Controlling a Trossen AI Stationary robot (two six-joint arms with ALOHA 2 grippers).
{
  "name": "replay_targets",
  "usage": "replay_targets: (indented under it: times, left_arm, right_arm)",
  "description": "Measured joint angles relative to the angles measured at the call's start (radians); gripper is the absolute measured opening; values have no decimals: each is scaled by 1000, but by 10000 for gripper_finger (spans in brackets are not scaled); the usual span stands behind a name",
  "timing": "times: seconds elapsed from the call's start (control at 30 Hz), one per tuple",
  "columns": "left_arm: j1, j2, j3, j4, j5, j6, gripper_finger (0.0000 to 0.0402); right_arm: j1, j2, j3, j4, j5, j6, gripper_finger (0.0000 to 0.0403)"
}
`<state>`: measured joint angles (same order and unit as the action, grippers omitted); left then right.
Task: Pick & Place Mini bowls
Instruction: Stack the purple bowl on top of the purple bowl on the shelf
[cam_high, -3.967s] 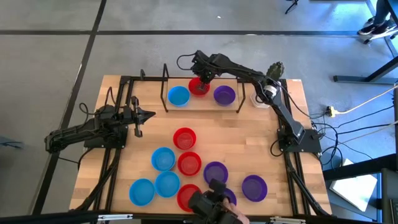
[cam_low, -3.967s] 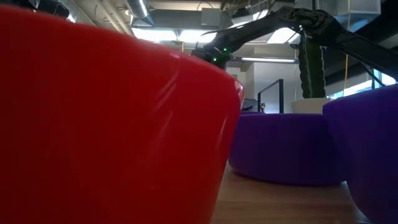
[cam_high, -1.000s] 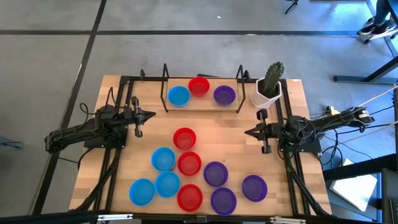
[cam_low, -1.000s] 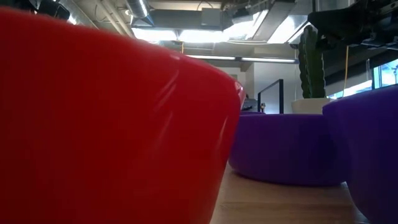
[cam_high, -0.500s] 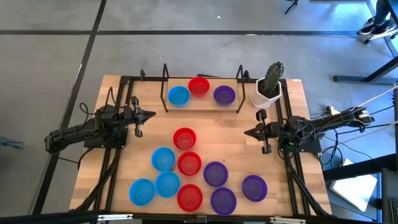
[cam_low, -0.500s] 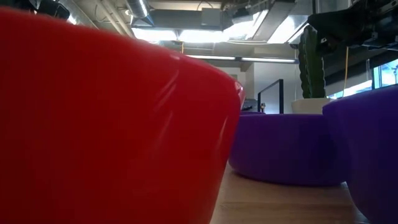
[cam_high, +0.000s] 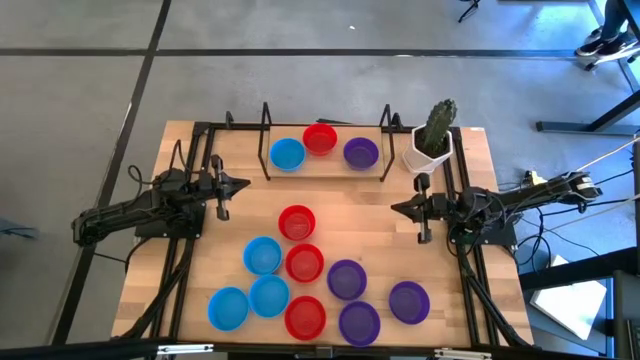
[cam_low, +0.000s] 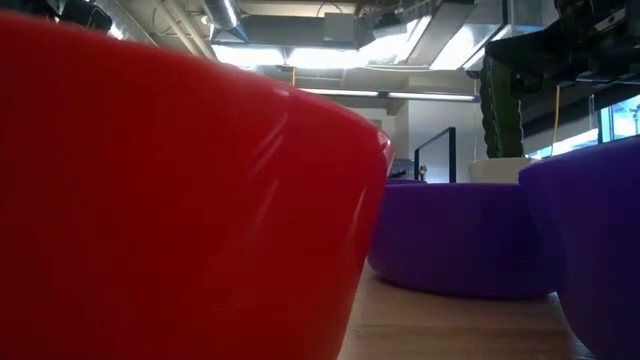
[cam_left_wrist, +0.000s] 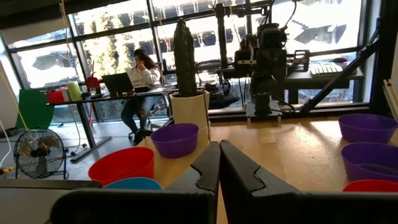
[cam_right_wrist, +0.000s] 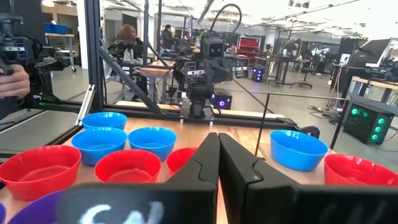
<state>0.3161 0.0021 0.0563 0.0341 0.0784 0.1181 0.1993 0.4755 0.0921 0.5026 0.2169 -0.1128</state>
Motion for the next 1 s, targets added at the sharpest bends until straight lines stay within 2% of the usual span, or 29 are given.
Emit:
replay_targets:
  times: [1.0]
  left_arm:
    - [0,0,0,15,0,0,10]
  right_arm:
    - [0,0,0,-34,0,-4,5]
